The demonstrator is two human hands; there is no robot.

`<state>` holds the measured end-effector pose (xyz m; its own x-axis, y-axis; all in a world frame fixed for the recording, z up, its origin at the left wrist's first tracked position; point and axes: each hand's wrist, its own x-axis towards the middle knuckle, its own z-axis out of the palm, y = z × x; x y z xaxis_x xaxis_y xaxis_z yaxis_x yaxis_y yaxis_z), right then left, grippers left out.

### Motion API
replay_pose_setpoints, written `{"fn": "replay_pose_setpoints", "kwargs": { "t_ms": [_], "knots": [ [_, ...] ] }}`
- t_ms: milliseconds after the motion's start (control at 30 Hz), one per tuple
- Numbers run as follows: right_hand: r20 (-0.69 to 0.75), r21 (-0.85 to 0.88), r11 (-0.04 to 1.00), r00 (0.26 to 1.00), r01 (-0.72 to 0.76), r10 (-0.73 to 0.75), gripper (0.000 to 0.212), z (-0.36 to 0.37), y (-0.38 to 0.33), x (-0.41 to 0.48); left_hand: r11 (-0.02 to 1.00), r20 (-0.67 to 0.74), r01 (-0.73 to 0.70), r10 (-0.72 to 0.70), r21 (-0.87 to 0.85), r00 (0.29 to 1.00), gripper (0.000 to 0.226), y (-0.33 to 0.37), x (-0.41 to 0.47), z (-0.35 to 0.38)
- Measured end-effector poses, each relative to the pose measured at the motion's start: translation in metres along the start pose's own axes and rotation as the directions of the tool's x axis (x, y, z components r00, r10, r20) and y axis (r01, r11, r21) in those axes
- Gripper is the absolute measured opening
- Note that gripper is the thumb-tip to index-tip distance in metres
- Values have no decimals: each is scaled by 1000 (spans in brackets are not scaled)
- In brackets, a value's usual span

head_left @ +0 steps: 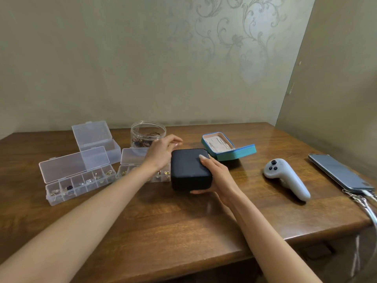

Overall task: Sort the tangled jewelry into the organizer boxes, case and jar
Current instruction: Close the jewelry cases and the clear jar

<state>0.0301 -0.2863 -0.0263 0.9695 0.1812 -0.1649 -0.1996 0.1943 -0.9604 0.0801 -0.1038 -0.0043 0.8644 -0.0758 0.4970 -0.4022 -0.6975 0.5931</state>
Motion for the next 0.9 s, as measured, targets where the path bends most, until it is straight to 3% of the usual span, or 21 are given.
{"fn": "replay_pose_setpoints", "kwargs": {
  "t_ms": [33,67,133,167,233,300,333,400,433,467,533,600,667,733,800,900],
  "knots": [
    [-27,-3,1000,1000,9,-9,53,2,1,3,998,-60,-69,69,0,996,22,8,-5,-1],
    [-52,-32,999,999,13,-15,59,3,1,5,993,-2,-120,120,3,993,30,18,-10,-2],
    [-102,-266,963,993,37,-66,72,5,0,6,973,361,-179,116,146,925,74,30,-18,3],
    [-117,-464,882,981,80,-151,66,5,-3,5,928,511,-238,62,286,858,96,32,-21,9],
    [-157,-810,568,880,145,-449,41,-1,-9,0,838,620,-331,-11,433,784,117,27,-22,20],
    [-84,-958,239,647,156,-758,21,-16,-21,-2,832,636,-340,-21,439,771,119,19,-17,27],
    [14,-980,107,599,166,-801,23,-27,-27,-1,837,638,-335,-20,431,770,118,18,-14,28],
    [147,-989,-108,758,101,-635,56,-52,-35,10,827,621,-329,-32,457,784,115,18,-8,30],
    [143,-980,-195,840,45,-523,63,-62,-35,16,814,604,-324,-40,482,796,112,19,-6,31],
    [119,-964,-264,876,-10,-468,63,-68,-33,19,803,581,-312,-52,508,812,110,19,-5,33],
    [107,-950,-307,861,-59,-497,54,-77,-24,23,792,544,-272,-88,546,835,106,19,-1,38],
    [166,-956,-292,807,-8,-567,49,-80,-12,22,873,495,-214,-36,439,868,94,27,-4,42],
    [206,-971,-225,768,82,-607,45,-82,-3,20,985,279,-126,90,117,956,54,43,-17,46],
    [217,-976,-146,726,160,-653,39,-81,0,15,975,51,14,-3,-221,999,18,68,-32,52],
    [251,-965,-131,674,226,-695,37,-76,2,9,879,190,287,-230,-380,955,19,85,-40,64],
    [306,-941,-137,602,310,-738,37,-61,8,-10,682,490,627,-428,-376,760,47,89,-35,80]
  ]
}}
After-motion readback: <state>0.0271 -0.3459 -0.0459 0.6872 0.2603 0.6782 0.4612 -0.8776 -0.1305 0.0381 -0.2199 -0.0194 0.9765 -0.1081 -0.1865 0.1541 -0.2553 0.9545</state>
